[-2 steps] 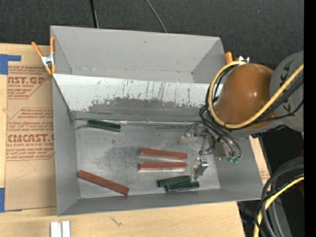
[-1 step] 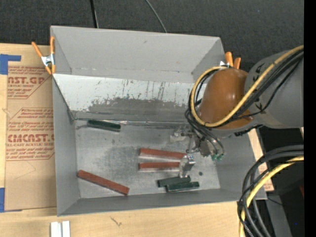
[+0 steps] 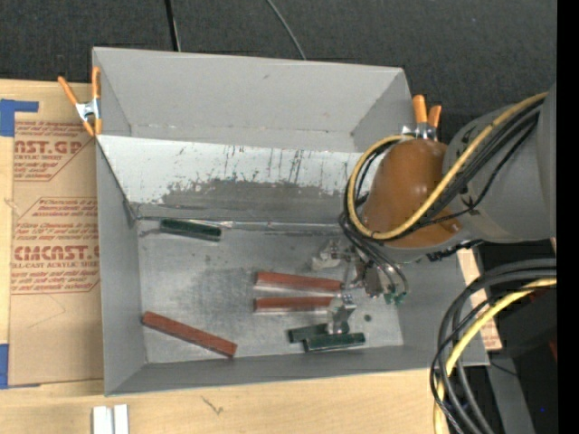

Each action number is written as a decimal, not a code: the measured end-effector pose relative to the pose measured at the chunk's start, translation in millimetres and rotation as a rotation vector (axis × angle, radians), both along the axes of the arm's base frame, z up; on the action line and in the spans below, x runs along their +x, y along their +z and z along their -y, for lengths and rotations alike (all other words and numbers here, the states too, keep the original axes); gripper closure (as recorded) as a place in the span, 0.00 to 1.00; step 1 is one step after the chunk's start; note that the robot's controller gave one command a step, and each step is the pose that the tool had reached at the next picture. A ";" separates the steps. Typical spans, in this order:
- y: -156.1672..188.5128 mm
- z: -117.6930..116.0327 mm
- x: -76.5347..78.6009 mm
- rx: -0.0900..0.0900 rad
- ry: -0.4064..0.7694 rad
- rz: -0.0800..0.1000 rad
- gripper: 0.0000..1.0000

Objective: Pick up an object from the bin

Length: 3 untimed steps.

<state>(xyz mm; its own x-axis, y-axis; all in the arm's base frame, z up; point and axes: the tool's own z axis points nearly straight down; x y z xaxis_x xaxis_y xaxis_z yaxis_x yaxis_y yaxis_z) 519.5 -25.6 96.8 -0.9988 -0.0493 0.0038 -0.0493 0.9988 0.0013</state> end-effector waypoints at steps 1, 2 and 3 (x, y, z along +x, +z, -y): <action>-20.6 -18.7 -15.8 -0.001 0.008 0.034 1.00; -20.6 -18.7 -15.8 -0.001 0.008 0.034 1.00; 156.0 6.7 21.5 -0.002 0.071 0.014 1.00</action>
Offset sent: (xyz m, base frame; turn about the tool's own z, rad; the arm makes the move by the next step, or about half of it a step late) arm 0.0000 0.0000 0.0000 0.0000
